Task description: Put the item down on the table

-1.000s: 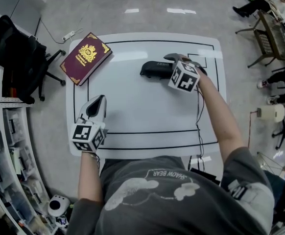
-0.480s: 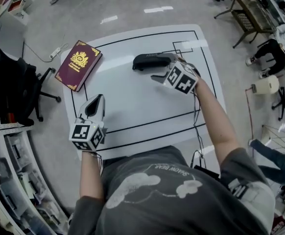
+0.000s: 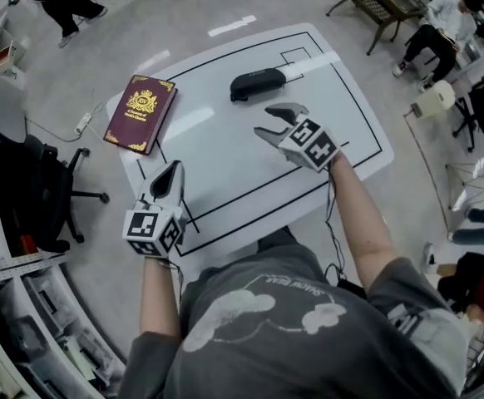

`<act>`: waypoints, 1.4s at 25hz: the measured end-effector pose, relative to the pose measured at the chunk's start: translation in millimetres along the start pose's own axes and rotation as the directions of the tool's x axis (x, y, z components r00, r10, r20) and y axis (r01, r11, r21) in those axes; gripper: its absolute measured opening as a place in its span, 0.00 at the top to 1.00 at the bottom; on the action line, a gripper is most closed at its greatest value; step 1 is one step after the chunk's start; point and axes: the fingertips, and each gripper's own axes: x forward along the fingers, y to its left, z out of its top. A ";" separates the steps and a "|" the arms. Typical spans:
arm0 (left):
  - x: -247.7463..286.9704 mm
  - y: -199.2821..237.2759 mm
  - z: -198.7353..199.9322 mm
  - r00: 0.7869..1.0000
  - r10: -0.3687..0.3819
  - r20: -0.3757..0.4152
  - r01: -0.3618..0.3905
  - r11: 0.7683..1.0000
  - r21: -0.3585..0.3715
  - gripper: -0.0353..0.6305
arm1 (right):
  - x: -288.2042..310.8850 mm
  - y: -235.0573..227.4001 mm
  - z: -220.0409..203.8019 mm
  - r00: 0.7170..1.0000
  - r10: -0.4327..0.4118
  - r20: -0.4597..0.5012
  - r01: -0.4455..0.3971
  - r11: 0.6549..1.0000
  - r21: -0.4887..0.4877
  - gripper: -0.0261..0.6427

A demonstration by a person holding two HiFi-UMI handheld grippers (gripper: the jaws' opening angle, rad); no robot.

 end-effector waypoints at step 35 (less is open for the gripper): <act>-194.0 -95.3 -74.6 0.889 -0.452 -0.074 0.456 0.888 0.063 0.94 | -155.2 285.6 -81.2 0.856 -0.516 -0.007 0.431 0.709 0.558 0.96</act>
